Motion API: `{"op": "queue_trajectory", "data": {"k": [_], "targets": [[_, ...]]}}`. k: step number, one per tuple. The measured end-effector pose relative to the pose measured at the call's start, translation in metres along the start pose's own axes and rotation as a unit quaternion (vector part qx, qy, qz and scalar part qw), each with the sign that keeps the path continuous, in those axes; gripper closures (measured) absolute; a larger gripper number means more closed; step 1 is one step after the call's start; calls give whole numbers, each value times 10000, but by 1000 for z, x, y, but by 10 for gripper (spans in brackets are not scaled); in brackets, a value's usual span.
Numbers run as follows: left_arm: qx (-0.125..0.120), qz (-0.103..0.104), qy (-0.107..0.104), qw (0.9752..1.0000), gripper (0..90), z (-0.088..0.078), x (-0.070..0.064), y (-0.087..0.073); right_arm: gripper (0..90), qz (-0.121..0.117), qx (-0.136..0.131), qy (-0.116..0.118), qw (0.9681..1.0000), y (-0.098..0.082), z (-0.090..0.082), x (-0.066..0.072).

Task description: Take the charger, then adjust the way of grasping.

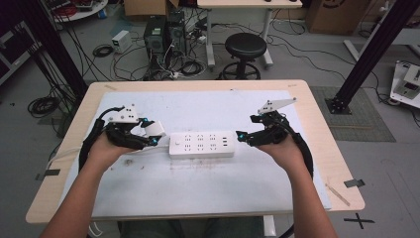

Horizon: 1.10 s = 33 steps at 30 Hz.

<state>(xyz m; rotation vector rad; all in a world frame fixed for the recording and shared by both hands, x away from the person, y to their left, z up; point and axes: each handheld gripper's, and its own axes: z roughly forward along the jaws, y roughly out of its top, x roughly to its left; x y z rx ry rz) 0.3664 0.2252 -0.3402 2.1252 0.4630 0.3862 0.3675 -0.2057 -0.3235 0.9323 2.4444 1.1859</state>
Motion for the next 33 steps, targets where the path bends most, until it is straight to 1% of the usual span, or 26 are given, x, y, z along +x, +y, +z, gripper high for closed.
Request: {"op": "queue_trajectory", "data": {"k": [1,2,3,4,5,6,7,8,9,10,11,13,14,15,16,18,21,22,25,26,27,29,31,32,33], "targets": [[-58,31,-44,10000,425,2,-4,2,196,-73,28,102,9999,6,2,2],[-58,31,-44,10000,425,2,-4,2,196,-73,28,102,9999,6,2,2],[-87,119,-142,9998,425,4,-8,4,196,-47,20,146,9999,7,2,4],[-82,153,-160,9997,425,5,-9,5,196,-91,16,221,9997,10,3,7],[-120,190,-212,9995,425,8,-13,6,196,-110,36,233,9997,11,4,7],[-120,190,-212,9995,425,8,-13,6,196,-110,36,233,9997,11,4,7],[-185,281,-286,9990,425,15,-19,8,196,-114,51,295,9995,13,5,9],[-185,281,-286,9990,425,15,-19,8,196,-114,51,295,9995,13,5,9],[-235,343,-336,9986,425,22,-23,9,196,-132,86,374,9992,16,8,11],[-225,372,-358,9984,425,25,-24,10,196,-120,91,488,9987,18,12,13],[-290,423,-423,9978,425,30,-27,10,196,-95,119,537,9984,18,13,13],[-290,423,-423,9978,425,30,-27,10,196,-104,141,545,9984,18,14,13],[-330,542,-482,9968,425,37,-30,12,196,-104,141,545,9984,18,14,13],[-346,563,-500,9966,425,39,-31,12,196,-57,178,637,9978,19,18,14],[-357,625,-534,9960,424,41,-32,13,196,-56,212,666,9975,19,19,14],[-409,749,-584,9946,425,47,-35,14,196,67,219,844,9962,19,21,16],[-423,771,-604,9943,424,48,-36,15,196,85,229,891,9957,20,23,16],[-412,772,-603,9943,424,50,-37,15,196,155,287,1043,9940,20,29,19],[-412,772,-603,9943,424,50,-37,15,196,176,299,1072,9936,21,31,20],[-435,798,-620,9939,424,53,-40,14,196,176,299,1072,9936,21,31,20],[-461,789,-626,9939,425,54,-41,14,196,278,383,1300,9904,21,40,25],[-448,802,-630,9938,424,56,-43,14,196,330,400,1416,9886,21,45,27],[-450,816,-625,9937,425,56,-44,13,196,335,431,1436,9881,20,47,28],[-481,804,-632,9936,425,58,-47,12,196,331,442,1441,9880,20,49,29],[-483,820,-650,9933,425,58,-48,11,196,348,465,1479,9873,19,51,30]]}}
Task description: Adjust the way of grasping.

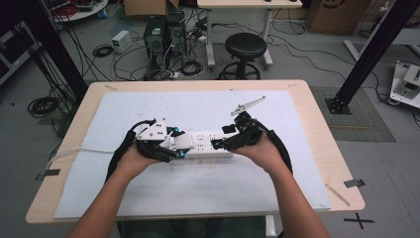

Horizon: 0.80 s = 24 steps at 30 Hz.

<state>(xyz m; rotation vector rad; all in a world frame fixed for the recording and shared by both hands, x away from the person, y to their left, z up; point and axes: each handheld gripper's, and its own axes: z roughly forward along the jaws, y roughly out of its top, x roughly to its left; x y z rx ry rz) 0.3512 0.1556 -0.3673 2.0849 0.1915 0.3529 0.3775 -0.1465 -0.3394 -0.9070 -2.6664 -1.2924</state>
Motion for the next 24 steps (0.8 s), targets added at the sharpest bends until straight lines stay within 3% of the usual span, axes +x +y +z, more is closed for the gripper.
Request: {"op": "queue_trajectory", "data": {"k": [10,13,14,18,20,21,24], "targets": [[-64,313,202,9993,424,7,-24,1,196,96,17,378,9992,-4,12,8],[-64,313,202,9993,425,7,-24,1,196,87,-8,457,9989,-4,14,8],[-137,557,308,9979,424,13,-39,2,196,244,-43,722,9971,-7,19,12],[-158,768,432,9960,425,15,-45,3,196,314,-148,892,9954,-9,21,11],[-176,1122,576,9919,425,16,-53,5,196,432,-285,1116,9924,-14,24,11],[-176,1122,576,9919,424,16,-53,5,196,432,-285,1116,9924,-14,24,11],[-189,1306,728,9886,425,16,-60,7,196,535,-311,1294,9897,-17,27,14]]}}
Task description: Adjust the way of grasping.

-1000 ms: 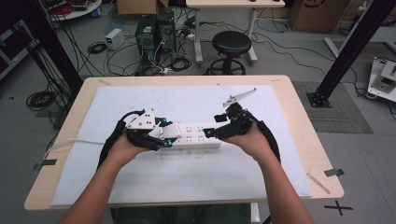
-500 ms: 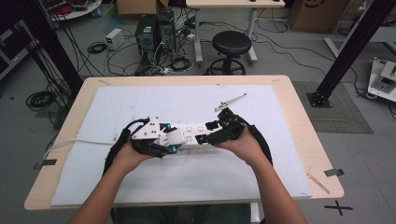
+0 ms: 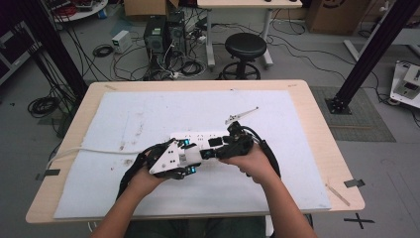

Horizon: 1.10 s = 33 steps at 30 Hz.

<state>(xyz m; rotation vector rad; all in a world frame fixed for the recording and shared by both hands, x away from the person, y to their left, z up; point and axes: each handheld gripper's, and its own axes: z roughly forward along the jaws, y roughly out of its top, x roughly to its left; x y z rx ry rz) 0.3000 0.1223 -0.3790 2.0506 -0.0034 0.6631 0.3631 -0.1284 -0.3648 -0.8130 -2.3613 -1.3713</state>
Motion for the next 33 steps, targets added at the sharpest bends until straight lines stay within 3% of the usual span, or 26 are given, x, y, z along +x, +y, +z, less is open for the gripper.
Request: {"op": "queue_trajectory", "data": {"k": [6,8,11,12,14,18,24,33], "targets": [[-107,179,124,9997,425,1,-8,5,202,174,53,239,9995,-6,12,0],[-145,243,137,9995,425,1,-10,7,252,177,104,358,9991,-7,16,0],[-167,312,118,9993,425,1,-12,10,258,187,101,393,9990,-8,16,0],[-184,366,126,9991,425,2,-13,11,367,264,29,648,9975,-9,18,-1],[-188,409,202,9988,425,2,-14,12,397,299,17,752,9967,-10,18,-2],[-205,403,180,9988,424,2,-14,12,418,326,7,819,9961,-10,19,-2],[-147,472,180,9986,424,3,-15,12,576,394,36,983,9944,-11,21,-2],[-61,532,203,9984,423,5,-15,11,613,712,136,1013,9922,-11,23,-5]]}}
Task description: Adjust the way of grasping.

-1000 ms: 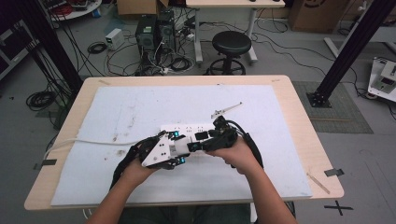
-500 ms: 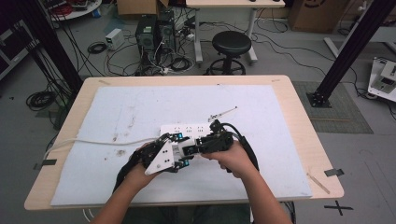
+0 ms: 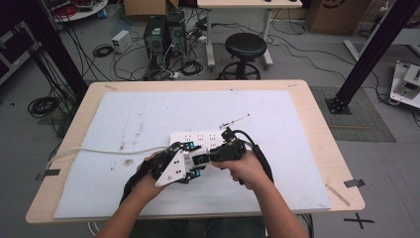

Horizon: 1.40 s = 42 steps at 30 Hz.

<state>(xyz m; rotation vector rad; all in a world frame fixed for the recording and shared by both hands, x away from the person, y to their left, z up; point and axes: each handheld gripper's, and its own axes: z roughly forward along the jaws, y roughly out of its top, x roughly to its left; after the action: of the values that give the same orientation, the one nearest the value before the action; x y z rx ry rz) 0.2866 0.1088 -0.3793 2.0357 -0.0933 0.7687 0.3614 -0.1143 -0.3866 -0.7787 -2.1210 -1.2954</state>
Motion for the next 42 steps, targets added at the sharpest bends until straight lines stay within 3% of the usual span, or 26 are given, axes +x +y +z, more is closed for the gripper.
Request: {"op": "queue_trajectory", "data": {"k": [4,7,13,15,19,22,23,25,26,27,29,32,33,37,39,40,41,42], "targets": [[-17,-86,5,10000,412,1,0,0,627,-28,34,1,10000,0,0,1],[22,-326,168,9993,280,1,3,-2,631,-28,38,-24,10000,0,-2,1],[-13,-535,112,9985,228,-4,7,-4,632,25,-127,-194,9997,2,-10,0],[68,-686,72,9976,214,-10,12,-8,632,-63,-262,-406,9988,5,-19,1],[245,-1042,42,9942,210,-20,24,-18,632,-271,-226,-735,9967,13,-29,7],[245,-1042,42,9942,210,-20,24,-18,632,-298,-228,-824,9959,15,-31,9],[510,-1465,63,9879,210,-38,38,-32,632,-427,-182,-1041,9935,23,-40,12],[510,-1465,63,9879,210,-38,38,-32,632,-474,-161,-1093,9928,25,-42,13],[679,-1606,33,9847,210,-45,45,-37,632,-474,-161,-1093,9928,25,-42,13],[679,-1606,33,9847,209,-45,45,-37,632,-474,-161,-1093,9928,25,-42,13],[826,-1737,61,9813,210,-56,53,-43,632,-577,-74,-1362,9890,33,-50,14],[883,-1816,29,9794,209,-63,60,-46,631,-611,-54,-1418,9880,37,-54,15],[951,-1923,-34,9767,209,-68,66,-48,632,-642,-34,-1462,9872,38,-56,16],[1082,-2017,-46,9734,209,-78,77,-50,631,-765,36,-1585,9844,44,-65,20],[1082,-2017,-46,9734,209,-78,77,-50,631,-781,58,-1615,9838,45,-67,20],[1161,-2098,-40,9708,209,-87,88,-54,631,-836,119,-1727,9813,47,-73,22],[1228,-2182,-25,9681,209,-92,95,-57,632,-828,143,-1739,9812,47,-75,22],[1228,-2182,-25,9681,203,-92,95,-57,632,-828,143,-1739,9812,47,-75,22]]}}
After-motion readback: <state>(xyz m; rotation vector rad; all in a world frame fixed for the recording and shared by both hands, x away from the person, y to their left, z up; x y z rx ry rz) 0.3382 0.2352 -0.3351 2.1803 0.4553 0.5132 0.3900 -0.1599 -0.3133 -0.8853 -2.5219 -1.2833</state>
